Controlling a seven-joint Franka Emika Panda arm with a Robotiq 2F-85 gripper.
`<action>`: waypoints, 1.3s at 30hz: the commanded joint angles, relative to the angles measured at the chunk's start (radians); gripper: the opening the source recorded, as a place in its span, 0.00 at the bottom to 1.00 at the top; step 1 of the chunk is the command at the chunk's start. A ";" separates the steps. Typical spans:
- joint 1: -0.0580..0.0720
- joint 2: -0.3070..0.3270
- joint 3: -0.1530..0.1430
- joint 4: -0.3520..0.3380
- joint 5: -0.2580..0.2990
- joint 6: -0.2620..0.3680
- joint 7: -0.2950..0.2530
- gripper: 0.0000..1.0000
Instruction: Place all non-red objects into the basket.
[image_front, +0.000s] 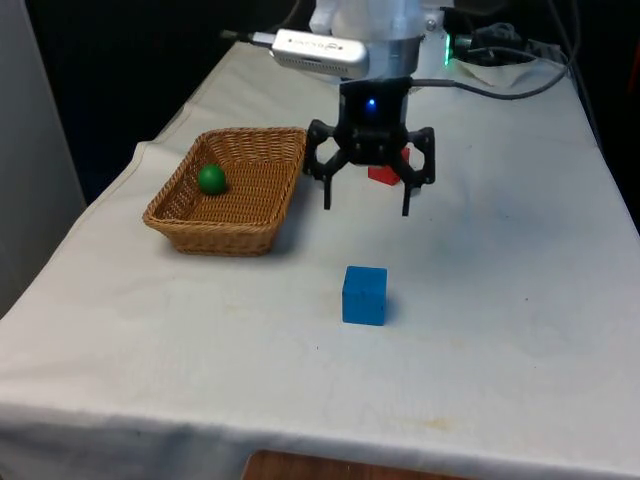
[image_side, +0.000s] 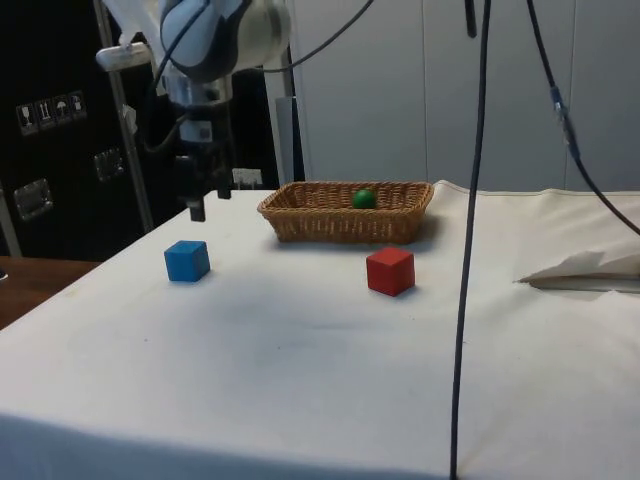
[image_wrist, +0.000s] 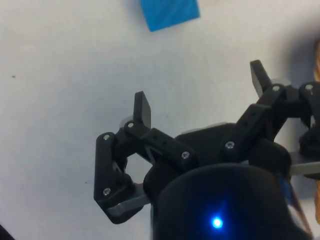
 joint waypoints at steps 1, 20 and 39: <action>-0.004 0.010 0.009 0.017 0.009 -0.011 0.002 1.00; -0.047 0.196 0.021 0.236 0.135 -0.069 -0.039 1.00; -0.062 0.306 0.018 0.366 0.222 -0.125 -0.047 1.00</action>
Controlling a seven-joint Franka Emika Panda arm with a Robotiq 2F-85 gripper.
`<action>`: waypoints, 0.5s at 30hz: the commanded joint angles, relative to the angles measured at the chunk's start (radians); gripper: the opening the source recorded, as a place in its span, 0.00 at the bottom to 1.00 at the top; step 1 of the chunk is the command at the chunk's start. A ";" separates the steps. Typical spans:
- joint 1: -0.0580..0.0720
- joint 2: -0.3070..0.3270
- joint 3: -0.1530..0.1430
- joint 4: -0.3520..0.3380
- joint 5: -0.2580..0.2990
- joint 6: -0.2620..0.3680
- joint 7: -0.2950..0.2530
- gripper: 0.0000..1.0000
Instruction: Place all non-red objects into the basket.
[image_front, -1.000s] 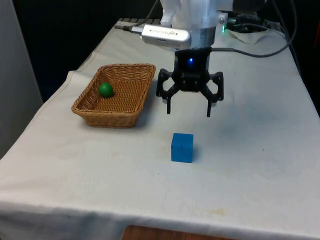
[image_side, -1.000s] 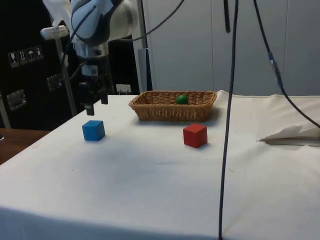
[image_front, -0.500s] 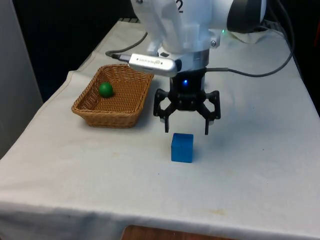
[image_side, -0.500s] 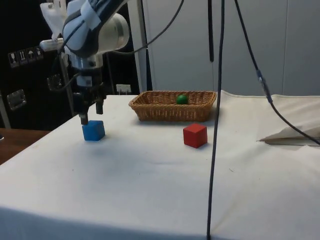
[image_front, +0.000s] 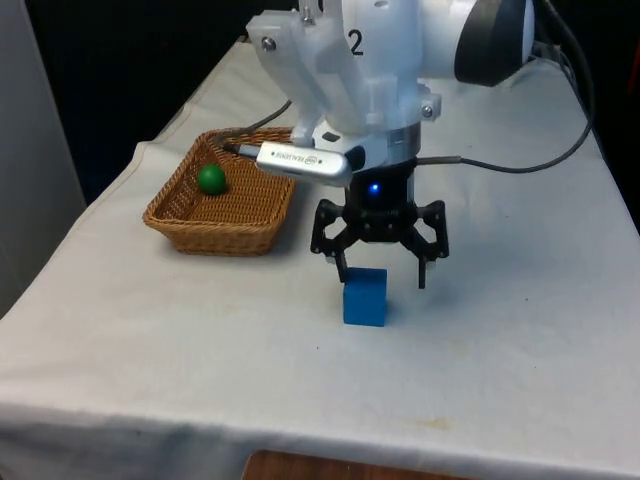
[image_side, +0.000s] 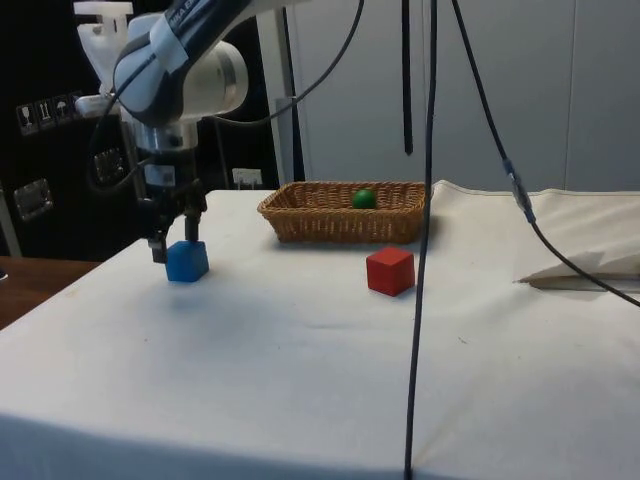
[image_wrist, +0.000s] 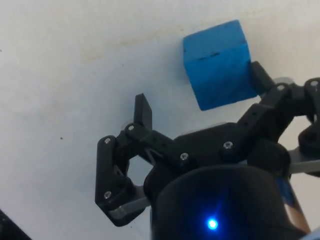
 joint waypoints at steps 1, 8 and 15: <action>-0.007 0.011 0.007 0.015 0.004 -0.009 -0.002 1.00; -0.005 0.034 -0.001 0.036 -0.002 -0.003 -0.004 1.00; 0.000 0.008 -0.008 0.034 -0.001 -0.023 -0.002 1.00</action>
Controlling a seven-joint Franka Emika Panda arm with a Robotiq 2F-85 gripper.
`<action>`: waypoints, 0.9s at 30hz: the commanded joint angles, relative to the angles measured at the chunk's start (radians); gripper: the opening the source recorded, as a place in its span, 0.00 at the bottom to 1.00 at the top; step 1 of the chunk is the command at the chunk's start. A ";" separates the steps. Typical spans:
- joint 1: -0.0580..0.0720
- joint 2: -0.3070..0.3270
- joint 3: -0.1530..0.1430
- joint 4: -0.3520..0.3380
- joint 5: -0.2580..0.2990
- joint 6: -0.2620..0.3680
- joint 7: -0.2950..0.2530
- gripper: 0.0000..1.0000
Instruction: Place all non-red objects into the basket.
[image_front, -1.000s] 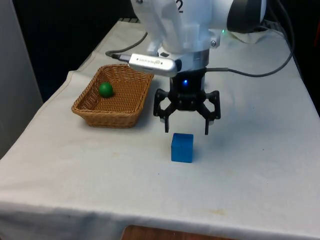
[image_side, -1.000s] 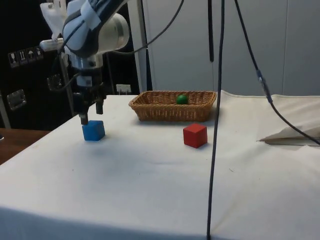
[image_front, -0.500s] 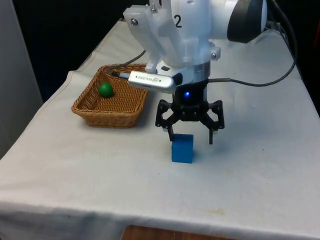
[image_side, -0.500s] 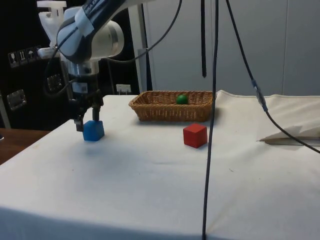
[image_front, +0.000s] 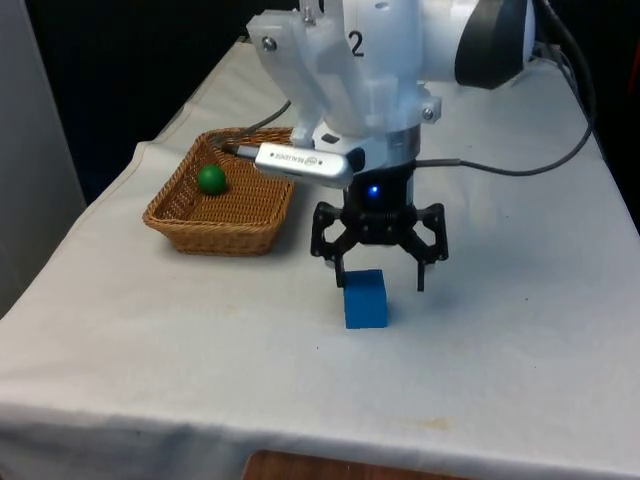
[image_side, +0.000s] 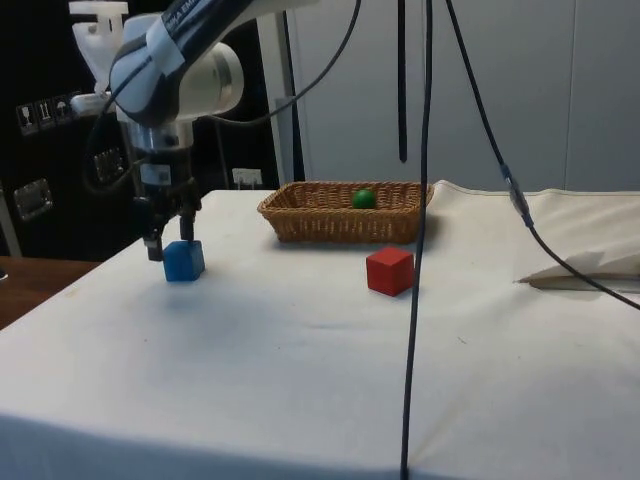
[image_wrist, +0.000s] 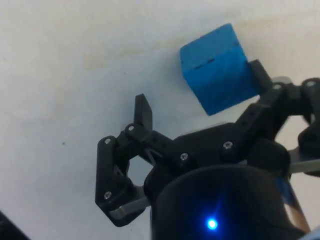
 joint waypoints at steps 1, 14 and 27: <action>0.003 -0.019 -0.003 -0.009 0.000 -0.015 0.004 1.00; 0.001 -0.042 -0.001 0.009 -0.002 -0.050 -0.030 1.00; 0.001 -0.031 0.003 0.006 0.003 -0.043 -0.128 1.00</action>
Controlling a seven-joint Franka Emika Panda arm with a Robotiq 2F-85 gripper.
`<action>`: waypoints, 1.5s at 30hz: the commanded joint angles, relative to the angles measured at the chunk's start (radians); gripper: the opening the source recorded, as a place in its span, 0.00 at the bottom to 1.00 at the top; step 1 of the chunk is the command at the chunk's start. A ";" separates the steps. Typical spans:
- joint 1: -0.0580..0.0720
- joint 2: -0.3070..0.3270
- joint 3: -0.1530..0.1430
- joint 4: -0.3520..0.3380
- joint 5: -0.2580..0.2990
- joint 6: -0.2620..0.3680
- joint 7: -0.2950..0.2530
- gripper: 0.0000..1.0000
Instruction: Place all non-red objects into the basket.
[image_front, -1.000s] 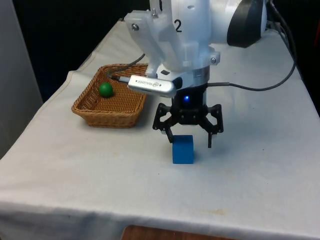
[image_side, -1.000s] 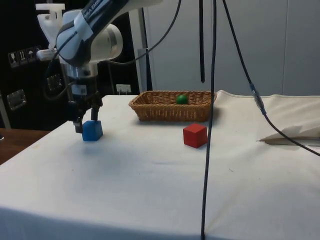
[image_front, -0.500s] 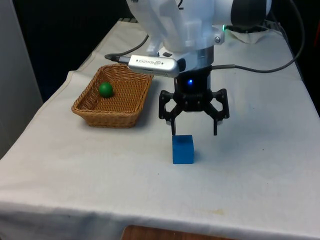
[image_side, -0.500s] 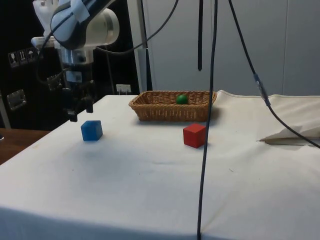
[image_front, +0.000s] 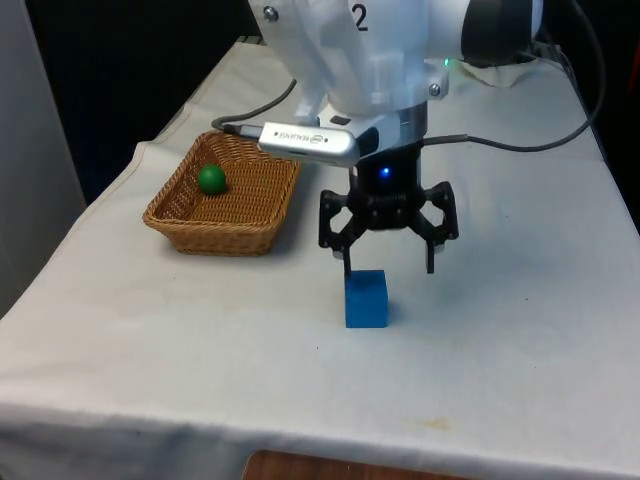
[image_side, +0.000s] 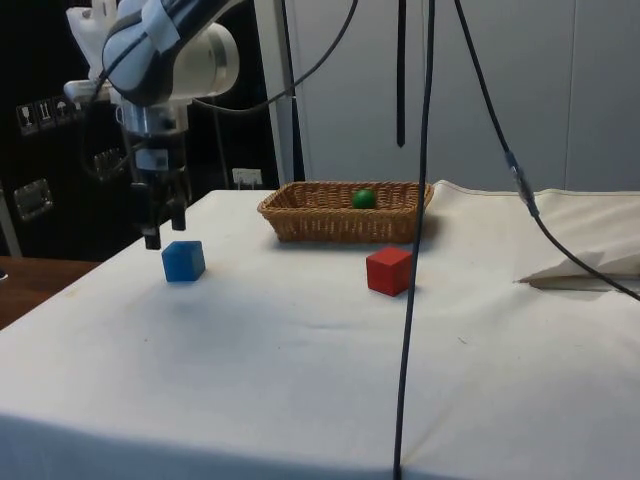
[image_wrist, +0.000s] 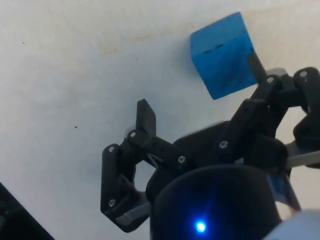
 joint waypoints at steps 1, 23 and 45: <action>-0.006 0.007 0.007 0.006 0.005 0.002 -0.019 1.00; -0.033 0.070 0.001 0.070 0.007 -0.002 -0.118 1.00; -0.028 0.100 -0.006 0.054 0.005 0.036 -0.096 0.90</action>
